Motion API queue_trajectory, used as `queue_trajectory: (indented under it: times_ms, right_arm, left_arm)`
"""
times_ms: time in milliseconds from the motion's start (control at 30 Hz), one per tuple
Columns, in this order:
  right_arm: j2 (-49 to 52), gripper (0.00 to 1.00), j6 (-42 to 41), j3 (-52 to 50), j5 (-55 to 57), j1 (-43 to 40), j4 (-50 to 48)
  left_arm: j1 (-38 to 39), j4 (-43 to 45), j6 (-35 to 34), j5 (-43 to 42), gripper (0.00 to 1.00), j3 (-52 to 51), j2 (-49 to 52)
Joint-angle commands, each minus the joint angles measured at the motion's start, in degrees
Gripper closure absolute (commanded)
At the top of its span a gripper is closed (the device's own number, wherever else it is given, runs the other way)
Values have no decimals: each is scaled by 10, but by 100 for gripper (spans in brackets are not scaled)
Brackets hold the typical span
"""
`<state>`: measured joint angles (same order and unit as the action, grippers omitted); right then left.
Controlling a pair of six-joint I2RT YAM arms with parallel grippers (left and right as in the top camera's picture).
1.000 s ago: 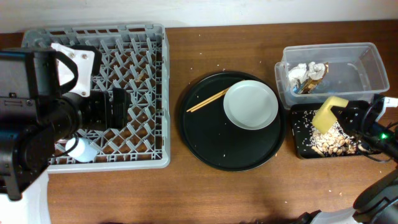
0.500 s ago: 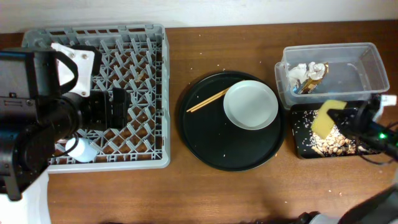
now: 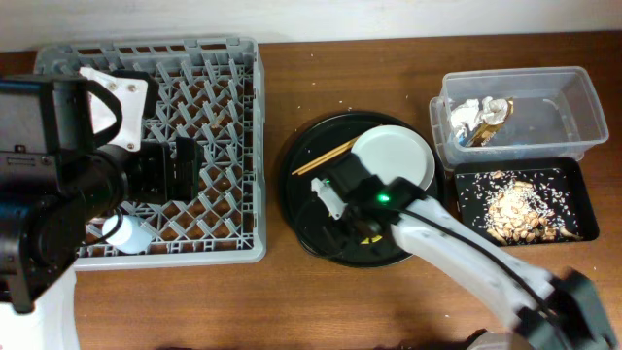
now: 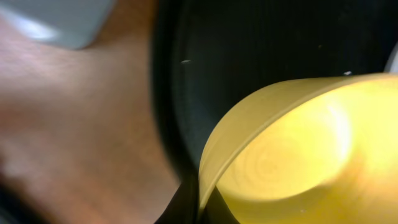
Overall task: Sort waste into correct bins and load items into the dishwasher rack
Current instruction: 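Set the empty yellow bowl back on the black round tray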
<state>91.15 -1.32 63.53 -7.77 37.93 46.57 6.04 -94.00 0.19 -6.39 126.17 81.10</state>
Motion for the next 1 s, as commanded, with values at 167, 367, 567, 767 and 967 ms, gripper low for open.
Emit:
queue_trajectory:
  times_ms: [167,367,567,767,967]
  right_arm:
    - [-18,46,-87,49,31,3,24]
    - [-51,30,-86,84,37,3,37]
    - [-51,12,-86,84,4,3,25]
    - [-66,2,-86,88,5,3,21]
    - [-93,2,-76,88,13,3,-1]
  left_arm:
    - [2,0,-6,2,1,2,-1]
    - [2,0,-6,2,1,2,-1]
    - [2,0,-6,2,1,2,-1]
    - [2,0,-6,2,1,2,-1]
    - [2,0,-6,2,1,2,-1]
